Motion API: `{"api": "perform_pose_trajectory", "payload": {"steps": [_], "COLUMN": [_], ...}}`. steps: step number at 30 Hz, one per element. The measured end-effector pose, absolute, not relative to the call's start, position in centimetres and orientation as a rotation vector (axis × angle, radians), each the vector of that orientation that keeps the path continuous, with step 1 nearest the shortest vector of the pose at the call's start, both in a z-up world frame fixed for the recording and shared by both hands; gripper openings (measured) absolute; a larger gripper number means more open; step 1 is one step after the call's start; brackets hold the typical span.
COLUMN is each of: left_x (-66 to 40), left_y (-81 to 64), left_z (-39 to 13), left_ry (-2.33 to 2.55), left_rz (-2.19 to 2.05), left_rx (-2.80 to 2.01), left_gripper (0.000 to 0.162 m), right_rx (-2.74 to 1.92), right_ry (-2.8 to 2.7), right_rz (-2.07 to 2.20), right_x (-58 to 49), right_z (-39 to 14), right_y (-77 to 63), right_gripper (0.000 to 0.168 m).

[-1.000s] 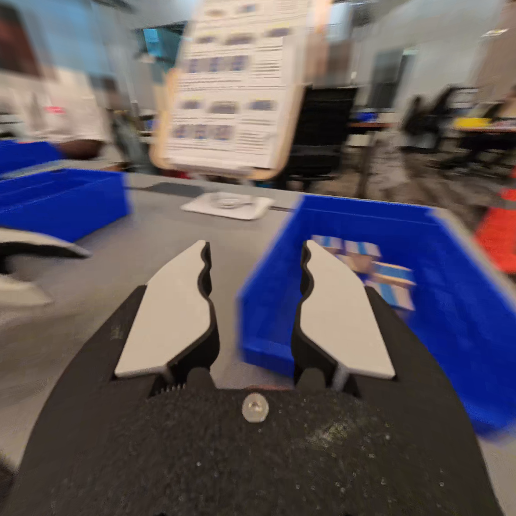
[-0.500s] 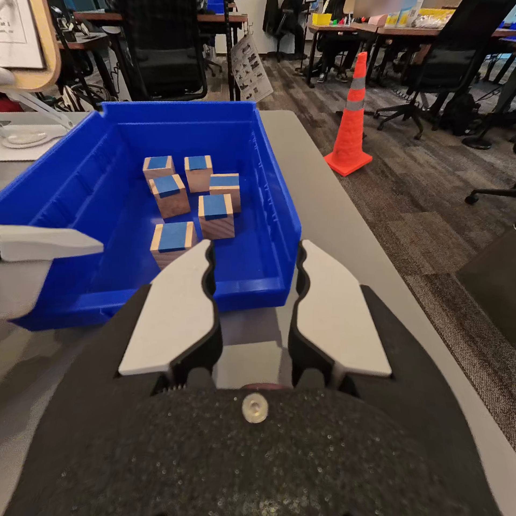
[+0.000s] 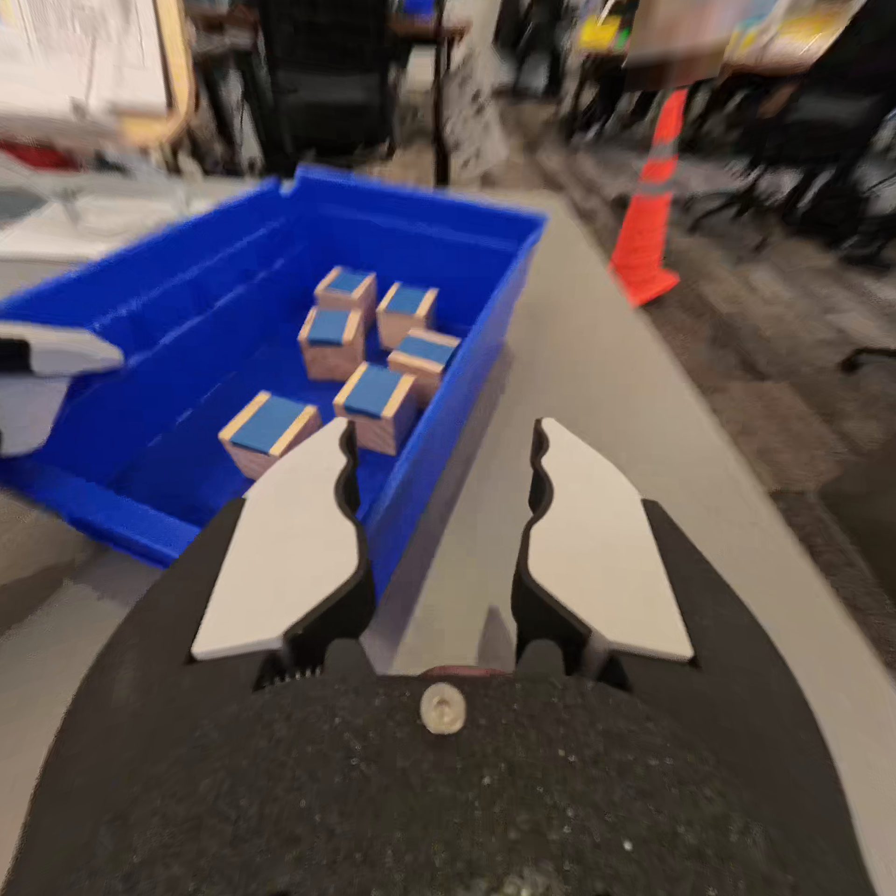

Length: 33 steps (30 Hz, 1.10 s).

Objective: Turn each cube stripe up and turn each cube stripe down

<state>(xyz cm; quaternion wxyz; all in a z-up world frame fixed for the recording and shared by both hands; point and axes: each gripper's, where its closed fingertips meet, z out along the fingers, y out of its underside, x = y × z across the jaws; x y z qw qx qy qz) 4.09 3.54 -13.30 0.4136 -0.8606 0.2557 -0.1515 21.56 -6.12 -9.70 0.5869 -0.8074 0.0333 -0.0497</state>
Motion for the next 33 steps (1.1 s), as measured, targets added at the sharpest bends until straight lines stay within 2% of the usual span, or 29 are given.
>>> {"api": "perform_pose_trajectory", "payload": {"steps": [1, 2, 3, 7, 12, 18, 23, 28, 33], "left_x": [4.0, 3.8, 3.6, 2.0, -3.7, -15.7, -23.6, -26.4, -25.3], "left_y": [3.4, 3.2, 3.0, 1.5, 0.4, 0.3, 0.8, 0.8, 0.9], "left_z": [-13.3, -13.3, -13.3, -12.9, -11.6, -9.3, -10.0, -12.4, -12.3], "left_ry": [0.638, 0.645, 0.658, 0.671, 0.606, 0.368, 0.213, 0.157, 0.141], "left_rz": [-0.412, -0.403, -0.381, -0.321, -0.262, -0.131, -0.055, -0.055, -0.223], "left_rx": [-2.164, -2.160, -2.154, -2.118, -2.100, -2.061, -2.099, -2.160, -2.118], "left_gripper": [0.004, 0.003, 0.003, 0.003, 0.005, 0.004, 0.005, 0.005, 0.026], "right_rx": [-1.942, -1.917, -1.920, -2.000, -1.954, -1.872, -1.886, -1.945, -1.909], "right_ry": [0.046, 0.027, 0.014, 0.080, 0.008, -0.197, -0.310, -0.360, -0.354], "right_rz": [-0.083, -0.048, -0.048, -0.141, -0.130, -0.029, 0.065, 0.115, 0.213], "right_x": [20.5, 19.7, 19.2, 19.0, 14.1, 2.9, -5.1, -8.0, -7.9], "right_z": [-11.1, -10.9, -10.9, -11.1, -8.7, -6.4, -7.3, -10.4, -10.9], "right_y": [-5.6, -5.4, -5.4, -6.0, -4.9, -1.1, 1.8, 2.3, 2.4], "right_gripper": [0.070, 0.046, 0.033, 0.010, 0.004, 0.004, 0.004, 0.006, 0.013]}}
